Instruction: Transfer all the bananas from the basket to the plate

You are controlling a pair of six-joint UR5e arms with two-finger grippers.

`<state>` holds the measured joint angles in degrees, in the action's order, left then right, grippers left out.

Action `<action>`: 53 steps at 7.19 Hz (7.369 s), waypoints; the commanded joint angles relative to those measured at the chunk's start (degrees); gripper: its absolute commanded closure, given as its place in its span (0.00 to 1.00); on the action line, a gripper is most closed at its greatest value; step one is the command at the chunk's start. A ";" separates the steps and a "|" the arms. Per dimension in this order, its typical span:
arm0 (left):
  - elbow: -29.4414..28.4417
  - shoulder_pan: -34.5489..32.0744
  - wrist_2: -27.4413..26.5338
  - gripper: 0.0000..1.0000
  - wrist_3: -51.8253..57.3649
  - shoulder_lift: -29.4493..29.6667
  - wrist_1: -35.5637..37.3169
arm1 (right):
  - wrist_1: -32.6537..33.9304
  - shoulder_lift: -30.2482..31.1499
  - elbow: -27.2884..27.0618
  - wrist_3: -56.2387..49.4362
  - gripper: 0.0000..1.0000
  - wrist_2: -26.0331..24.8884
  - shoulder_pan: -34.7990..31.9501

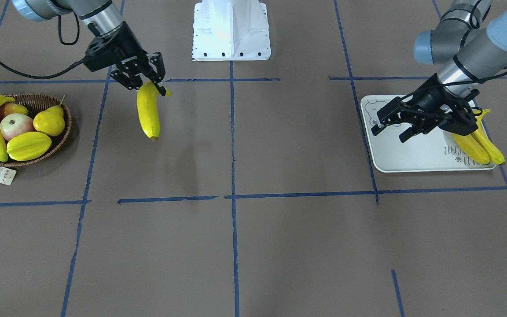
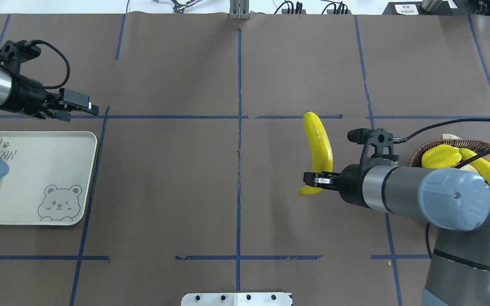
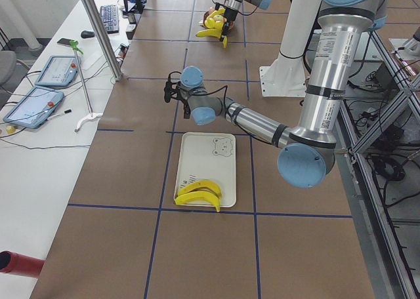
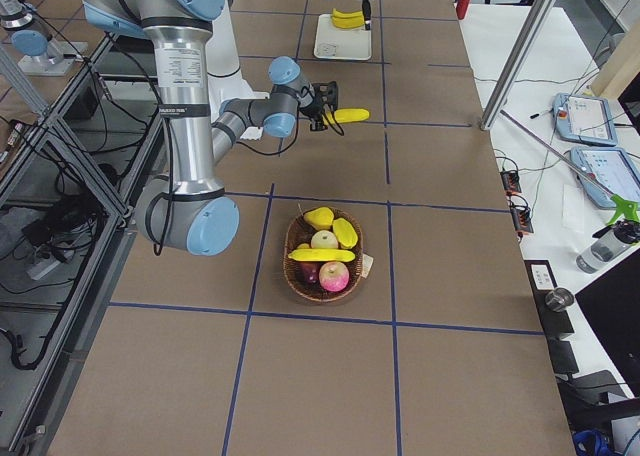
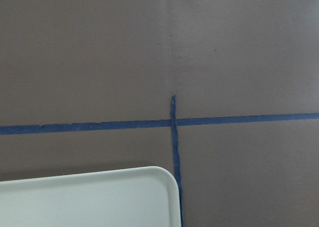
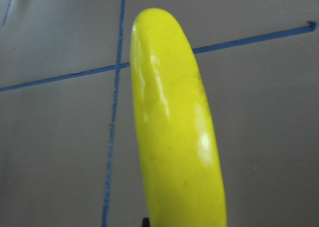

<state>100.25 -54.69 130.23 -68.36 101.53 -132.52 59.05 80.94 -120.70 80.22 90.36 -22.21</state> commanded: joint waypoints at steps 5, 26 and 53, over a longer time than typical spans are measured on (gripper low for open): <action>-0.14 10.03 -0.60 0.00 -15.75 15.53 -0.37 | -0.08 -20.89 11.17 6.09 0.87 -6.95 5.60; 2.74 16.82 -16.95 0.99 -24.71 6.79 0.59 | 0.62 -11.27 4.43 6.36 0.01 10.33 -5.27; 7.95 -5.25 -6.40 0.00 1.04 -16.36 10.18 | -26.36 34.82 18.13 -38.91 0.14 29.61 -31.05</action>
<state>108.27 -59.96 123.85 -67.32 85.23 -122.34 32.71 116.90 -103.52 41.28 120.21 -53.35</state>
